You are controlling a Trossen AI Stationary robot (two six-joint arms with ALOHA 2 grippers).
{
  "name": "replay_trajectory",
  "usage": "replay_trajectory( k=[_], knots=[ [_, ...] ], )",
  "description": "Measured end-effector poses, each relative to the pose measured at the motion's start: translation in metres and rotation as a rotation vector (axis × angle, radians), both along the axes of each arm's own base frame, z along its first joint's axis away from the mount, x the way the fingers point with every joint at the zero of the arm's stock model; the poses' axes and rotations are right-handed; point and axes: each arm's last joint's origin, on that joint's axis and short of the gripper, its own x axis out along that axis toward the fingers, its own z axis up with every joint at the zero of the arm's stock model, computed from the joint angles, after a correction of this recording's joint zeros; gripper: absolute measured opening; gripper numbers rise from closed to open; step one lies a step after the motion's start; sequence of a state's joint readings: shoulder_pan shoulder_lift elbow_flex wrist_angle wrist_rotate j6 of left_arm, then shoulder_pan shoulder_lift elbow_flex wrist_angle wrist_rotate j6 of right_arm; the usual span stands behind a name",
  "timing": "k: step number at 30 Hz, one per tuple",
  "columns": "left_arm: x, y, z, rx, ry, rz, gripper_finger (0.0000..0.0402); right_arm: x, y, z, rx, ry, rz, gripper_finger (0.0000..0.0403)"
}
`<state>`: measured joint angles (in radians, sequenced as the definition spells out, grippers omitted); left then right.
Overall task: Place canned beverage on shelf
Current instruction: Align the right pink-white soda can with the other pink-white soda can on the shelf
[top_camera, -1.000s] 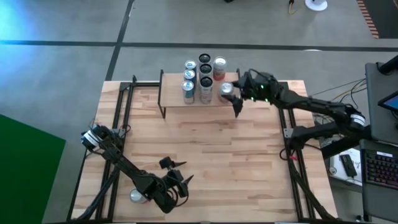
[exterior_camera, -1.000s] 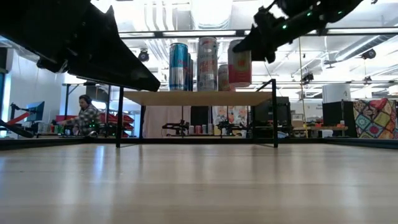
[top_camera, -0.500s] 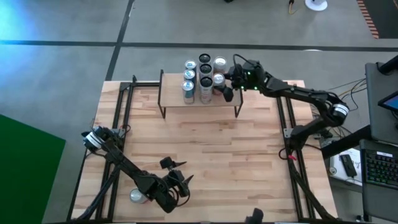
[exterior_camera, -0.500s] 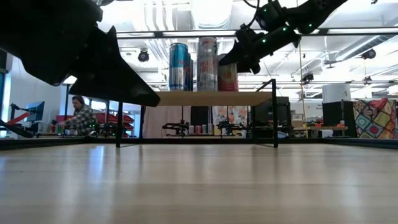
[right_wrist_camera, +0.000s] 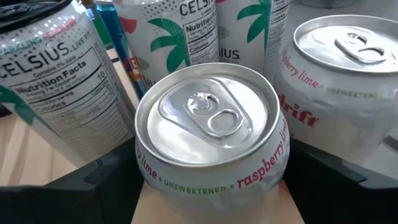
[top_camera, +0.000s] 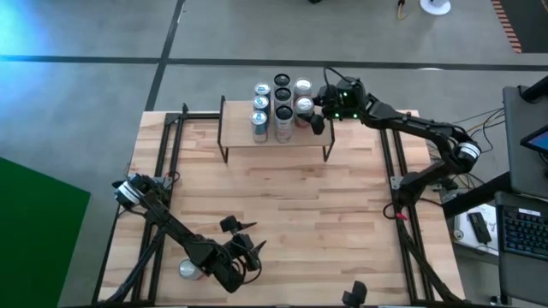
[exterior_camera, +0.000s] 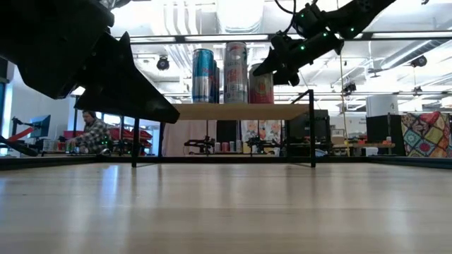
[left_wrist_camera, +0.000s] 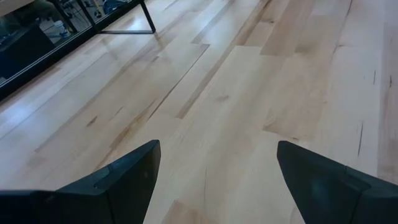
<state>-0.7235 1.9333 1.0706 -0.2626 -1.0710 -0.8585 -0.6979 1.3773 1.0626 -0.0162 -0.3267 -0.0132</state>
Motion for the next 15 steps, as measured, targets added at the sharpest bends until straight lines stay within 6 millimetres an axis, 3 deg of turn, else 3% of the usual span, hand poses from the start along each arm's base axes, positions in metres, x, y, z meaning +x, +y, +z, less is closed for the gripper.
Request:
replay_trajectory(
  k=[9, 15],
  knots=[
    [0.0, 0.0, 0.0, -0.005, -0.005, 0.004, 0.0308, -0.002, 0.002, 0.0, 0.033, -0.007, 0.035, 0.0363],
    [0.002, -0.001, 0.007, 0.02, -0.005, 0.017, 0.0308, -0.012, 0.01, 0.019, 0.005, -0.051, 0.025, 0.0365]
  ],
)
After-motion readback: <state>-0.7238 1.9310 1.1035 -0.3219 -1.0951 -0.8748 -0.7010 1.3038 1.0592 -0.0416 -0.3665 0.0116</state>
